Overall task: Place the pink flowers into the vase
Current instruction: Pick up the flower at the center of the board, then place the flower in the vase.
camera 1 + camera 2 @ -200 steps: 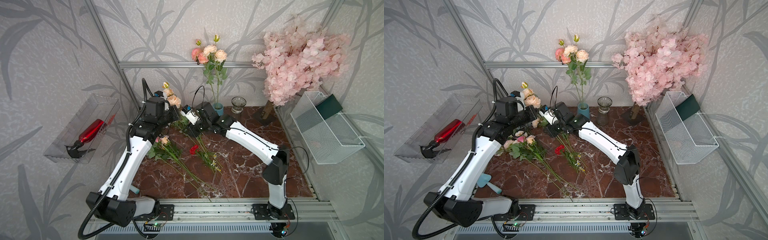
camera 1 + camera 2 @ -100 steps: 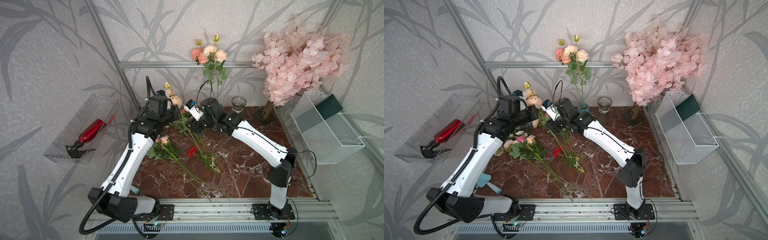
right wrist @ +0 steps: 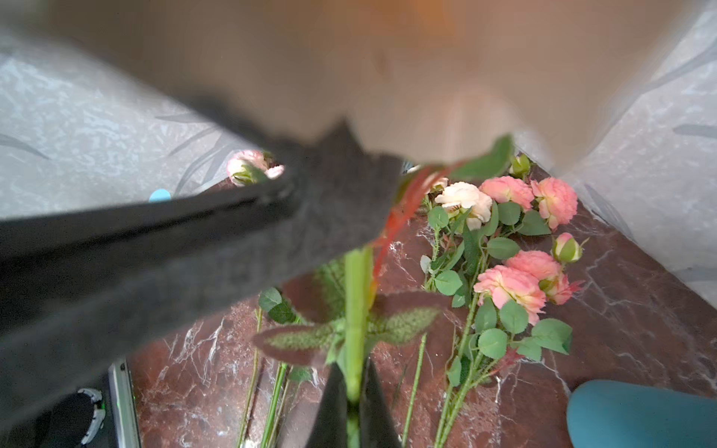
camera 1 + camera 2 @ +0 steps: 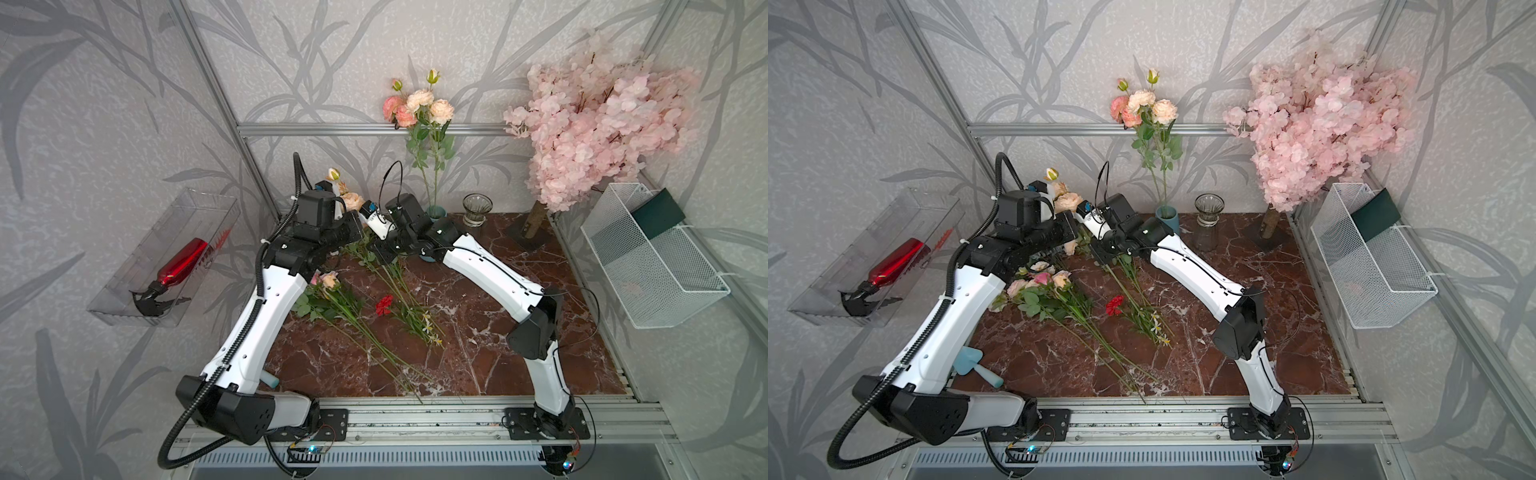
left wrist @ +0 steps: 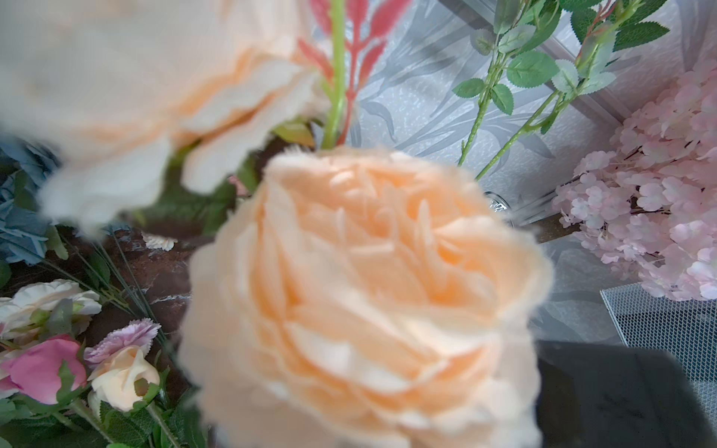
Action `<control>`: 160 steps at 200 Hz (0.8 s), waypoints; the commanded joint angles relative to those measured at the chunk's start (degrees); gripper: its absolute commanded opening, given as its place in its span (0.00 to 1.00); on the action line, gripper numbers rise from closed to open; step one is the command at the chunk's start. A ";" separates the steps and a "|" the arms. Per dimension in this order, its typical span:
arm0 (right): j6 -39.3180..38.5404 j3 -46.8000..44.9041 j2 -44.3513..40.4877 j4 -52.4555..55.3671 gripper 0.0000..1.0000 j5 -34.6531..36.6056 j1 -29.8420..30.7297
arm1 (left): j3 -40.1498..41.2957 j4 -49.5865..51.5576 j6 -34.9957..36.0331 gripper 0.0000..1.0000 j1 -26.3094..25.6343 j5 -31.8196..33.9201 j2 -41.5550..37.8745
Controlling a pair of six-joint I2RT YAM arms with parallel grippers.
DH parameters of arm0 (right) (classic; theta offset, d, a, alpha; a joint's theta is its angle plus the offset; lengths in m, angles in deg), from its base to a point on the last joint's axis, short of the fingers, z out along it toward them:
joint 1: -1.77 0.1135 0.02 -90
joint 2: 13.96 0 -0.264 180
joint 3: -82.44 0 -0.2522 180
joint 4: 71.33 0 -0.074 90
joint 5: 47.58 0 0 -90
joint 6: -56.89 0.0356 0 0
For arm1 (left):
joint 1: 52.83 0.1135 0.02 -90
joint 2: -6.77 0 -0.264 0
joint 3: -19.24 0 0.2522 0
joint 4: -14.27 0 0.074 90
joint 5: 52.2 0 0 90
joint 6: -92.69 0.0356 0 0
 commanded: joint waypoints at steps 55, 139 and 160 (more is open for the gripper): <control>2.24 4.11 -5.46 -2.25 0.00 -0.82 -4.82 | -1.88 2.90 0.48 0.84 -0.16 11.77 -2.16; -5.88 18.74 -6.98 -7.96 0.00 15.86 -7.67 | 0.80 3.96 -0.95 0.89 0.25 20.00 -3.00; -8.97 22.64 -5.51 -9.50 0.00 20.90 -7.76 | 1.68 3.66 -1.51 0.89 0.43 19.71 -2.62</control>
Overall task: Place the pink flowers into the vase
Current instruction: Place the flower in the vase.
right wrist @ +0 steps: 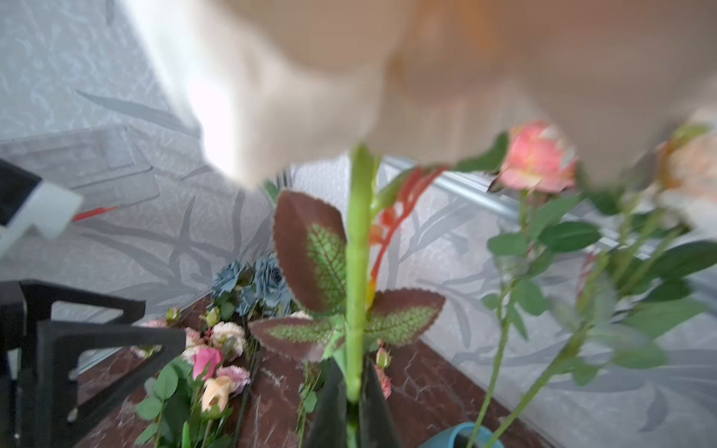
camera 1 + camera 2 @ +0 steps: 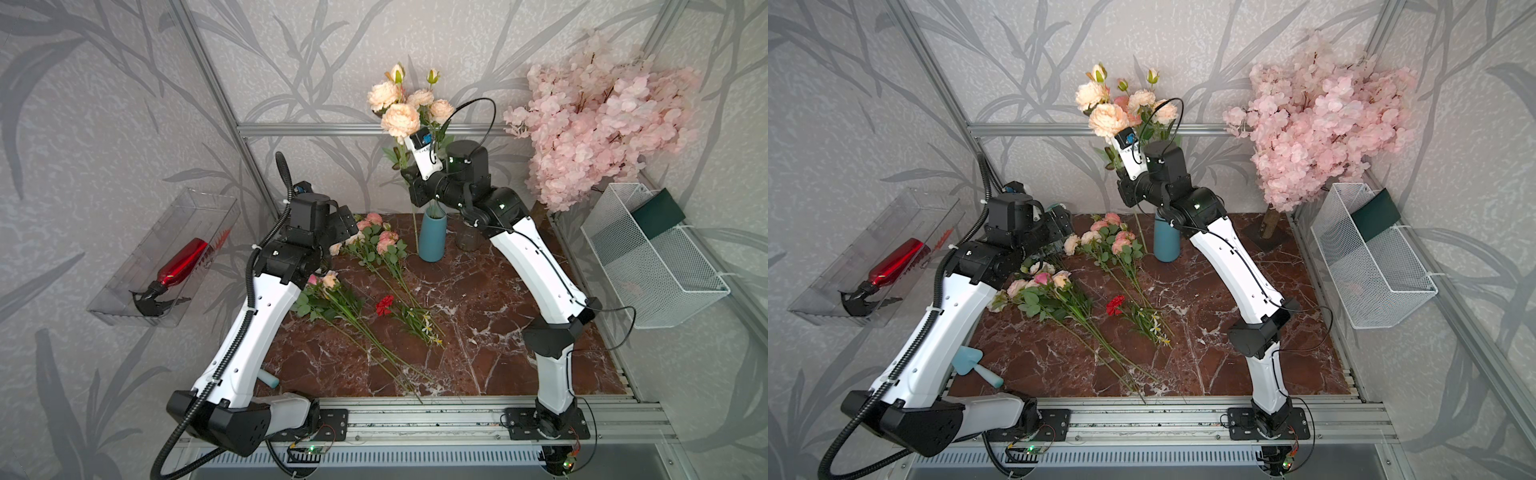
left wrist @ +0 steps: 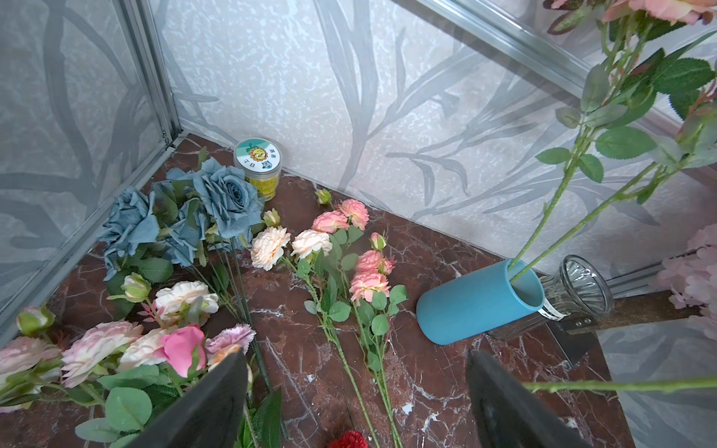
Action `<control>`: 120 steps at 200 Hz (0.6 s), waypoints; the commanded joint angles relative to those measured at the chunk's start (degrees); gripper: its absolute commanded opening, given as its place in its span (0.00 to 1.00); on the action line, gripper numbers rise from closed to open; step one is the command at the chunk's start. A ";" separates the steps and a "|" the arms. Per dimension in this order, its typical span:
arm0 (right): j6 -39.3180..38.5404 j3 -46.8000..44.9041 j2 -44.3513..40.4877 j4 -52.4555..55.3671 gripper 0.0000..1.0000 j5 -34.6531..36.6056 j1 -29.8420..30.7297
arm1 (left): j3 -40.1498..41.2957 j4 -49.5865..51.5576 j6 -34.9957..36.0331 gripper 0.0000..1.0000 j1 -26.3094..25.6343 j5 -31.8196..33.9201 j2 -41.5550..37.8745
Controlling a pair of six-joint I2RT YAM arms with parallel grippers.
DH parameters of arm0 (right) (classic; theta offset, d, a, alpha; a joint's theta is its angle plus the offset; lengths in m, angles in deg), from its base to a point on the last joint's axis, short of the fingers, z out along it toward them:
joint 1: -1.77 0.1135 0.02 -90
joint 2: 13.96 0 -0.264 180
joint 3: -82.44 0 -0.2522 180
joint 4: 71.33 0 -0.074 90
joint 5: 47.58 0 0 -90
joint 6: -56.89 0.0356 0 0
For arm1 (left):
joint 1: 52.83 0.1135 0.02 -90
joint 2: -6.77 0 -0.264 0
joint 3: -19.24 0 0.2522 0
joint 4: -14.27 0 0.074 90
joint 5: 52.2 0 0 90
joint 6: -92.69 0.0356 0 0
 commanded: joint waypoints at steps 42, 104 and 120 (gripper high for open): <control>-11.15 -4.74 -2.53 -17.87 0.00 15.09 0.16 | 2.72 -0.42 -1.33 0.89 0.50 1.77 0.93; -10.87 -11.11 -2.64 -25.62 0.00 16.99 -2.73 | 2.25 -0.38 -1.29 0.89 0.56 1.64 2.73; -9.20 -13.36 -2.98 -26.72 0.00 16.21 -4.25 | 2.01 -0.32 -1.17 0.89 0.56 1.72 3.11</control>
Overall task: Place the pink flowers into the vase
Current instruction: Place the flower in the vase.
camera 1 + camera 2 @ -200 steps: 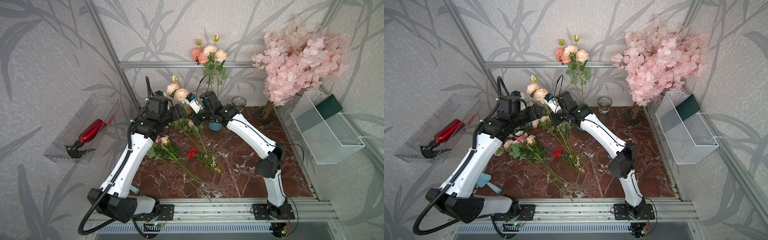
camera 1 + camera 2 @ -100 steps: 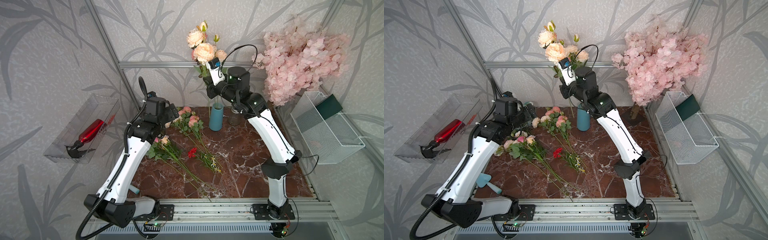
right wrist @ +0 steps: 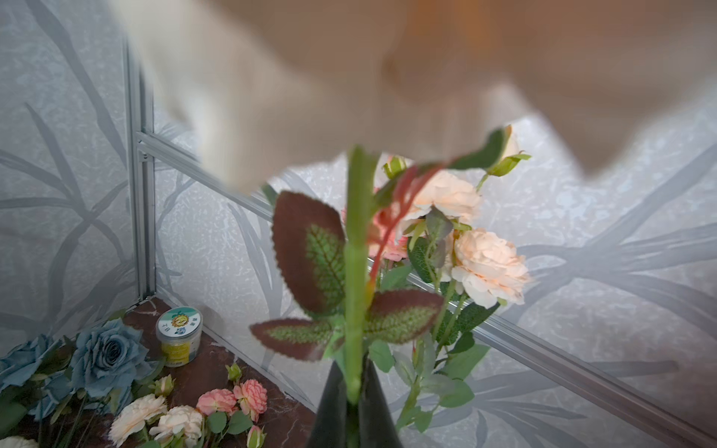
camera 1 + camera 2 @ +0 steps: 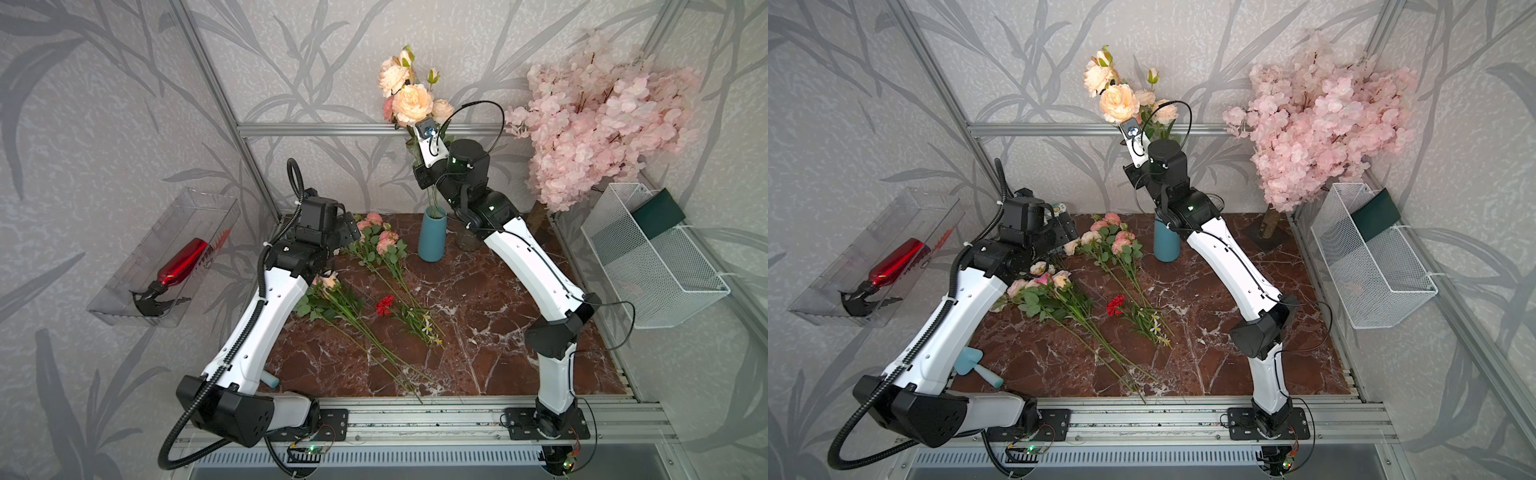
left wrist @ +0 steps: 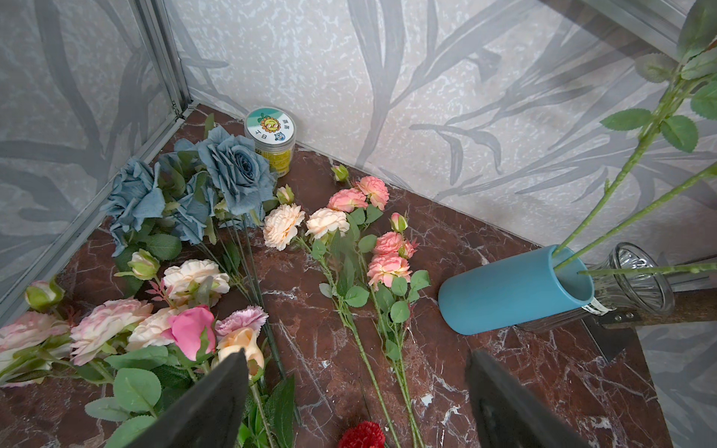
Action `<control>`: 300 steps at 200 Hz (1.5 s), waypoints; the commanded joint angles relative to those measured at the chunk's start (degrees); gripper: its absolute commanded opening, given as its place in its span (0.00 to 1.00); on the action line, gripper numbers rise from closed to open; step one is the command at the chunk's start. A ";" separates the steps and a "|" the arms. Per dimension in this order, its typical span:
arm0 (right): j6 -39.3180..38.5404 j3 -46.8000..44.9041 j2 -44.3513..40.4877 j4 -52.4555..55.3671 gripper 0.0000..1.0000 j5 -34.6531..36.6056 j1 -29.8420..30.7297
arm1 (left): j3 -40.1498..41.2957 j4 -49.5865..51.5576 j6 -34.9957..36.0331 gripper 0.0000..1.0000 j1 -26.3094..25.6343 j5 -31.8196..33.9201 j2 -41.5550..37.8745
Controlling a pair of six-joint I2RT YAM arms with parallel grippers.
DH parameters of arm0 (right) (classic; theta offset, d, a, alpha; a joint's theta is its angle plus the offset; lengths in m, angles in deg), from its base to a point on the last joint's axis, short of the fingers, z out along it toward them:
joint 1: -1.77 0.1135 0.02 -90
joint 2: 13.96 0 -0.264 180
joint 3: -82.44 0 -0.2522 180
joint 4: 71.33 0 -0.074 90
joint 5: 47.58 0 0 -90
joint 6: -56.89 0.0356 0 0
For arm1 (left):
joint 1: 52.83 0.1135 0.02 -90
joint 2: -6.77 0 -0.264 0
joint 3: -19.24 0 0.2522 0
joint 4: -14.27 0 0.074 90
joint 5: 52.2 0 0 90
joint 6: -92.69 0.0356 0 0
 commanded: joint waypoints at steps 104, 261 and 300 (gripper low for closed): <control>16.36 -14.11 -5.76 -9.72 0.00 -4.99 -11.63 | -2.90 1.39 -1.38 0.89 0.43 1.31 3.93; 20.81 -7.99 -10.39 -2.39 0.00 -11.87 -11.54 | -2.92 3.71 -3.22 0.88 0.43 0.68 3.05; 21.18 -6.80 -7.21 -1.93 0.00 -12.12 -11.55 | -2.66 4.14 -3.41 0.88 0.43 2.04 2.40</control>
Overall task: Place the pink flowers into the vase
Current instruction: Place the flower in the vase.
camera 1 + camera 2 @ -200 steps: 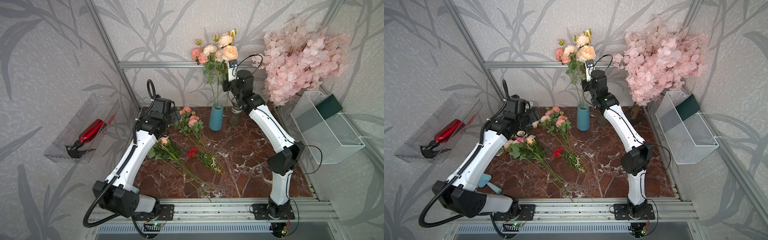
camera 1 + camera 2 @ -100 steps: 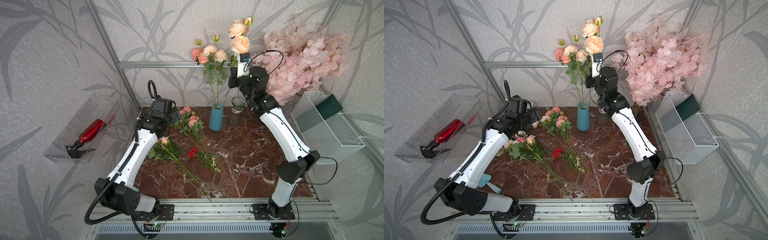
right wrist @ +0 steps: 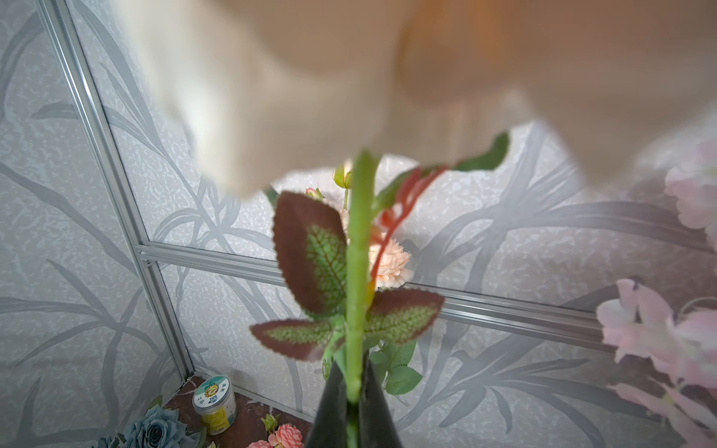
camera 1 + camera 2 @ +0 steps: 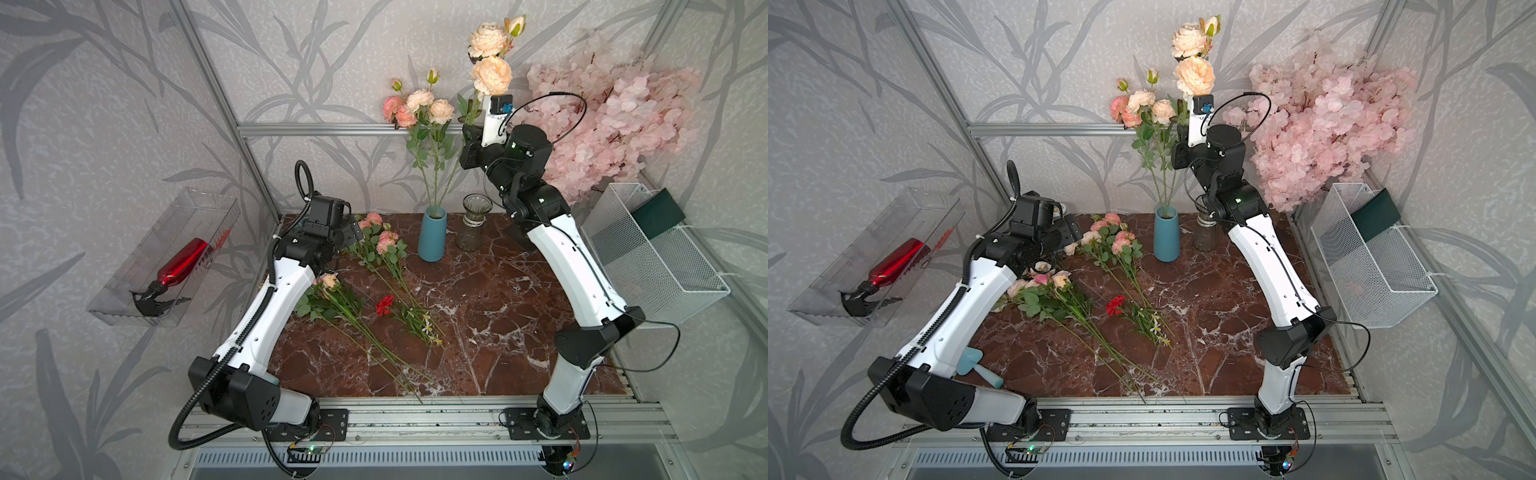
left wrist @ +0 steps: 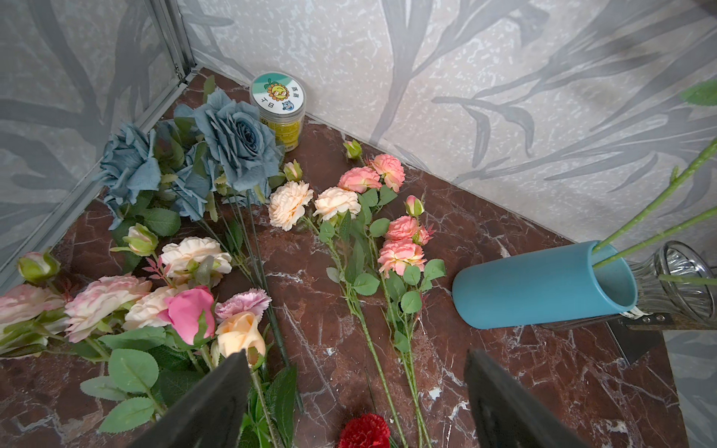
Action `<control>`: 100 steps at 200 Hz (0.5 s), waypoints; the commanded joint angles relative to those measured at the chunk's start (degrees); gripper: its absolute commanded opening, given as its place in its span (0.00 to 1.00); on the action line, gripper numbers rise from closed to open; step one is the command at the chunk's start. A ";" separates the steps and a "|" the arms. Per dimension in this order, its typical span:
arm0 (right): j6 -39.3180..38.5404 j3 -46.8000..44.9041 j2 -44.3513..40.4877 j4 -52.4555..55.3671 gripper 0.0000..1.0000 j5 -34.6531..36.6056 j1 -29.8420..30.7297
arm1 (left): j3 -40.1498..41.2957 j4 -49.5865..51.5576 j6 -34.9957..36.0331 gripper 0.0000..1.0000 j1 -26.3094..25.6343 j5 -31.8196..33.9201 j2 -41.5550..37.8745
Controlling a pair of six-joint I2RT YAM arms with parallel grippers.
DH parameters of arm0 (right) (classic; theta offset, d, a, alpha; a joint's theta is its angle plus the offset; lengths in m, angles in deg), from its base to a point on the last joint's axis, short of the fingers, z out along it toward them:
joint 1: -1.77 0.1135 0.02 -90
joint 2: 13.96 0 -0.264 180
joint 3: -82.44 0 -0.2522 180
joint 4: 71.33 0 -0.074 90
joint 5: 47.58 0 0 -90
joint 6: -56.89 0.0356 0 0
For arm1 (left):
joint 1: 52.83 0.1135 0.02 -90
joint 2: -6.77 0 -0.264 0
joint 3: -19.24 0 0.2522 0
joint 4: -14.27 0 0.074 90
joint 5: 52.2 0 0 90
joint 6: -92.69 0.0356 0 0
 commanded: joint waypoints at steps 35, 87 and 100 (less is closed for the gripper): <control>1.67 -1.69 4.10 -1.51 0.00 -0.54 -0.12 | -1.26 1.70 -1.01 0.88 0.45 2.31 -1.50; 2.56 -3.81 10.07 -1.78 0.00 -0.49 -0.40 | -2.15 1.56 -3.11 0.88 1.09 0.71 2.14; 3.05 -3.88 11.60 -1.54 0.00 -0.87 -0.57 | -2.42 1.34 -4.62 0.88 1.78 -0.97 4.53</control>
